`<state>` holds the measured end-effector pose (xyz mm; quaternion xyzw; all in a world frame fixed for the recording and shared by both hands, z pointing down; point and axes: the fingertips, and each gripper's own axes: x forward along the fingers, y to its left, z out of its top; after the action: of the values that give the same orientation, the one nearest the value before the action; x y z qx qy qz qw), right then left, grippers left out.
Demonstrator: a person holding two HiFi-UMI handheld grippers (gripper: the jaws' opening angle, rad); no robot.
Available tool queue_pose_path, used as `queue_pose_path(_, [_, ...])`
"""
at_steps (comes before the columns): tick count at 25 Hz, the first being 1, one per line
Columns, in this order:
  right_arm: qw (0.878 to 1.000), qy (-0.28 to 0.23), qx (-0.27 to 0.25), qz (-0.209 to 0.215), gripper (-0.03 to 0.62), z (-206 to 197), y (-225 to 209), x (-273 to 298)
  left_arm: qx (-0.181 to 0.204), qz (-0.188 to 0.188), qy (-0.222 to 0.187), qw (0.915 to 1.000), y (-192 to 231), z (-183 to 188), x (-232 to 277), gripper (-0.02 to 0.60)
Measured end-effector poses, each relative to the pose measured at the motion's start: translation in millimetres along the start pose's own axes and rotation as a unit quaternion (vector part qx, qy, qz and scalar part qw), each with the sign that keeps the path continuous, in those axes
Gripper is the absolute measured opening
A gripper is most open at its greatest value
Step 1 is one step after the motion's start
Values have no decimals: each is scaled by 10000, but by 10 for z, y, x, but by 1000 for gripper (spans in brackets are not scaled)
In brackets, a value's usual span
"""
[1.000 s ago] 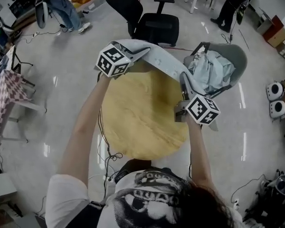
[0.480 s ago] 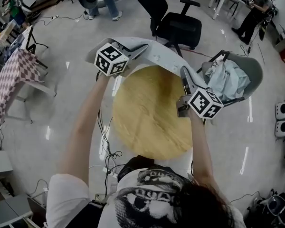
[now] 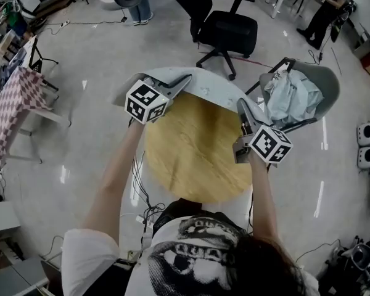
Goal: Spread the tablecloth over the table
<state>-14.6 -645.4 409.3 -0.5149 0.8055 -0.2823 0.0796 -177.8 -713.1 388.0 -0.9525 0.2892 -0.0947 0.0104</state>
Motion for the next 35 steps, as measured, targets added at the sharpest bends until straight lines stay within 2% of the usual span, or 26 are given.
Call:
queue_pose_path(4, [9998, 84, 161, 13, 63, -167, -33, -162, -229, 42, -93, 9997, -210, -146, -119, 80])
queue_pose_path(8, [9987, 276, 416, -25, 57, -465, -83, -308, -728, 159, -123, 9971, -425, -463, -282, 80])
queue_pose_path(14, [9956, 549, 744, -125, 57, -907, -142, -623, -1489, 228, -104, 9885, -824, -883, -526, 80])
queue_pose_path(19, [9944, 676, 801, -123, 55, -1103, -108, -921, -1862, 341, -188, 9817, -1164, -1029, -730, 80])
queue_pose_path(28, [9917, 897, 923, -24, 57, -1397, -110, -1605, -2308, 566, -215, 9711, -1933, -1168, -1044, 80])
queue_pose_path(35, [9880, 1063, 1107, 144, 55, -1668, -183, -2168, -2311, 753, -86, 9700, -2568, -1262, -1220, 80])
